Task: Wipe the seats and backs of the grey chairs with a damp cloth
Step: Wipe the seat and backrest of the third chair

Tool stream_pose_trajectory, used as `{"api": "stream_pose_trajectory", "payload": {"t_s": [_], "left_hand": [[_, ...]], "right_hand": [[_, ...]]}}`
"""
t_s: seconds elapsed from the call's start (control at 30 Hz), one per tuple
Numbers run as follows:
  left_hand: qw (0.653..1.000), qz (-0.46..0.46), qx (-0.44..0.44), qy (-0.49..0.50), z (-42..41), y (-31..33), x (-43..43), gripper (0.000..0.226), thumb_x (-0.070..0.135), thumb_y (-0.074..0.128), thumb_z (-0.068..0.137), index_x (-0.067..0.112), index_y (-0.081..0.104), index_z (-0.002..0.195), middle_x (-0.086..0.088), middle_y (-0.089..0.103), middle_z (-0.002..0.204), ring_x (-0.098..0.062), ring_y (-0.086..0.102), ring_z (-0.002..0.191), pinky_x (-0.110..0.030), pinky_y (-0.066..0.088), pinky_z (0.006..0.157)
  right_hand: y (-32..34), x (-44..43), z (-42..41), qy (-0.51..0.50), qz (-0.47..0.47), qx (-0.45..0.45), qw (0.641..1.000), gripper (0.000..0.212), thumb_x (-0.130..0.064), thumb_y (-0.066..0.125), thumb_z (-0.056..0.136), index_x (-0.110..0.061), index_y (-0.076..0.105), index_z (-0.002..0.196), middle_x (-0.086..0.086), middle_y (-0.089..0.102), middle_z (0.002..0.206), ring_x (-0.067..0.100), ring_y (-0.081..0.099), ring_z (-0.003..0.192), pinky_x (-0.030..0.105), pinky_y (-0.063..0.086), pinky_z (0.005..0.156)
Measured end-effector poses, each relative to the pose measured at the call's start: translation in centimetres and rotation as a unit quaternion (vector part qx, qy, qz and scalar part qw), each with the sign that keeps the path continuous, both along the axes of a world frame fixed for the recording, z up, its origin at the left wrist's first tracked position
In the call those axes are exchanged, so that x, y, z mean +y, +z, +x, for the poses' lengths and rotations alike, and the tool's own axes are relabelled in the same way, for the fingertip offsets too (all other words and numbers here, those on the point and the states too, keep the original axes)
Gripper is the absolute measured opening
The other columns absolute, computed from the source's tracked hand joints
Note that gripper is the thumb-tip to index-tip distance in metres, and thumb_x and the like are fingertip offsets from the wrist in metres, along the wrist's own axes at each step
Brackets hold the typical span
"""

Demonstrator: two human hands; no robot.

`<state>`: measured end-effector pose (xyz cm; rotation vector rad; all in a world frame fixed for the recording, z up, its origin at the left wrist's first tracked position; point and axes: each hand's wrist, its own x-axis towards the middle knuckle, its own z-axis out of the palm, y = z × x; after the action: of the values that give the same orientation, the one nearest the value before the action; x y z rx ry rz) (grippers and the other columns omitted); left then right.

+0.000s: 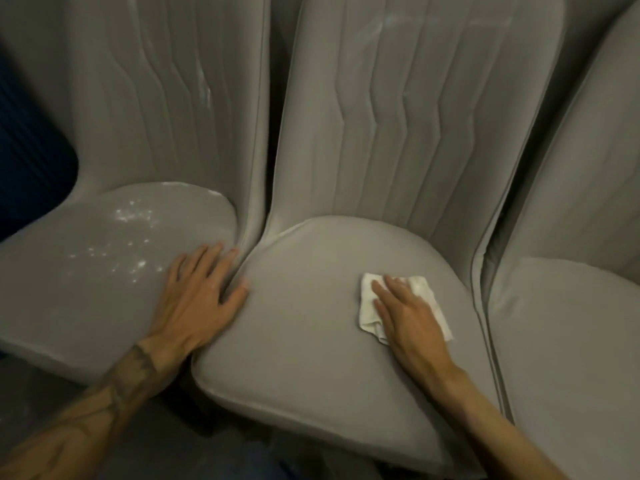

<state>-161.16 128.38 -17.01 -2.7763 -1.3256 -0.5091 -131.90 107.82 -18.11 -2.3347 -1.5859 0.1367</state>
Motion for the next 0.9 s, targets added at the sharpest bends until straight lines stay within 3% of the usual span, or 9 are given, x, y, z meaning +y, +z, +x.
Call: {"api": "stream_pose_trajectory", "payload": {"t_s": [0.17,0.27,0.3,0.37,0.4,0.53,0.67,0.8,0.9], "left_hand": [[0.995,0.045,-0.052,-0.067,8.1,2.4,3.6,0.069,0.052,0.033,0.1,0.014,0.051,0.155,-0.014,0.046,0.162,-0.033,0.045,0.149,-0.052,0.032,0.121],[0.986,0.098,-0.096,-0.099,11.9,3.8,6.3,0.063,0.044,0.04,0.102,0.011,0.05,0.155,-0.015,0.043,0.164,-0.035,0.044,0.149,-0.054,0.035,0.121],[0.982,0.114,-0.111,-0.104,13.0,4.3,7.2,0.062,0.042,0.042,0.102,0.011,0.049,0.156,-0.015,0.042,0.165,-0.036,0.043,0.15,-0.055,0.035,0.121],[0.976,0.135,-0.137,-0.102,15.0,5.3,8.9,0.062,0.04,0.043,0.103,0.013,0.045,0.158,-0.014,0.037,0.168,-0.036,0.039,0.153,-0.056,0.033,0.122],[0.974,0.141,-0.147,-0.1,16.0,5.7,9.7,0.063,0.039,0.043,0.103,0.014,0.043,0.16,-0.014,0.034,0.169,-0.037,0.036,0.154,-0.056,0.031,0.124],[0.964,0.179,-0.178,-0.088,19.1,6.9,12.6,0.066,0.039,0.046,0.101,0.017,0.036,0.163,-0.015,0.022,0.173,-0.039,0.026,0.157,-0.056,0.023,0.127],[0.944,0.249,-0.196,-0.094,21.2,8.6,15.3,0.068,0.039,0.048,0.102,0.021,0.031,0.165,-0.014,0.02,0.174,-0.037,0.023,0.158,-0.053,0.019,0.128],[0.934,0.271,-0.218,-0.086,23.5,10.2,16.8,0.067,0.038,0.049,0.103,0.023,0.03,0.165,-0.014,0.017,0.174,-0.038,0.021,0.159,-0.051,0.015,0.129],[0.93,0.277,-0.224,-0.087,24.0,10.0,17.2,0.068,0.038,0.048,0.103,0.024,0.028,0.166,-0.016,0.016,0.174,-0.041,0.02,0.159,-0.053,0.015,0.13]], "right_hand": [[0.6,6.5,5.9,-0.074,0.051,0.081,0.993,0.035,-0.023,0.046,0.11,-0.009,0.065,0.137,0.015,0.055,0.151,0.029,0.051,0.142,0.038,0.032,0.122],[1.2,8.1,7.6,-0.152,0.194,0.251,0.936,0.025,-0.012,0.051,0.108,-0.006,0.075,0.106,0.005,0.073,0.111,0.021,0.065,0.11,0.034,0.043,0.106],[1.3,8.4,7.8,-0.18,0.226,0.256,0.923,0.024,-0.012,0.052,0.108,-0.007,0.075,0.111,-0.001,0.071,0.119,0.017,0.064,0.115,0.029,0.041,0.111],[1.0,9.1,8.2,-0.179,0.254,0.174,0.935,0.028,-0.009,0.053,0.107,-0.003,0.07,0.129,-0.005,0.057,0.139,0.014,0.053,0.134,0.012,0.027,0.119],[0.6,9.2,8.3,-0.159,0.253,0.134,0.945,0.03,-0.008,0.054,0.106,-0.003,0.068,0.133,-0.003,0.055,0.144,0.017,0.05,0.14,0.013,0.025,0.121],[-0.9,9.5,8.5,-0.125,0.146,-0.061,0.979,0.032,-0.033,0.061,0.102,-0.017,0.07,0.128,0.006,0.057,0.15,0.027,0.047,0.146,0.047,0.025,0.123],[-1.7,10.3,9.4,-0.137,0.051,-0.046,0.988,0.054,-0.053,0.046,0.103,-0.029,0.048,0.151,-0.002,0.041,0.161,0.021,0.037,0.15,0.041,0.02,0.126],[-1.0,11.6,10.6,-0.096,0.101,-0.029,0.99,0.031,-0.029,0.056,0.104,-0.019,0.07,0.129,-0.002,0.066,0.133,0.023,0.062,0.12,0.038,0.047,0.104],[-1.3,12.4,10.4,-0.098,0.214,-0.001,0.972,0.023,-0.011,0.064,0.099,-0.014,0.076,0.118,-0.001,0.073,0.122,0.021,0.069,0.111,0.031,0.05,0.101]]}}
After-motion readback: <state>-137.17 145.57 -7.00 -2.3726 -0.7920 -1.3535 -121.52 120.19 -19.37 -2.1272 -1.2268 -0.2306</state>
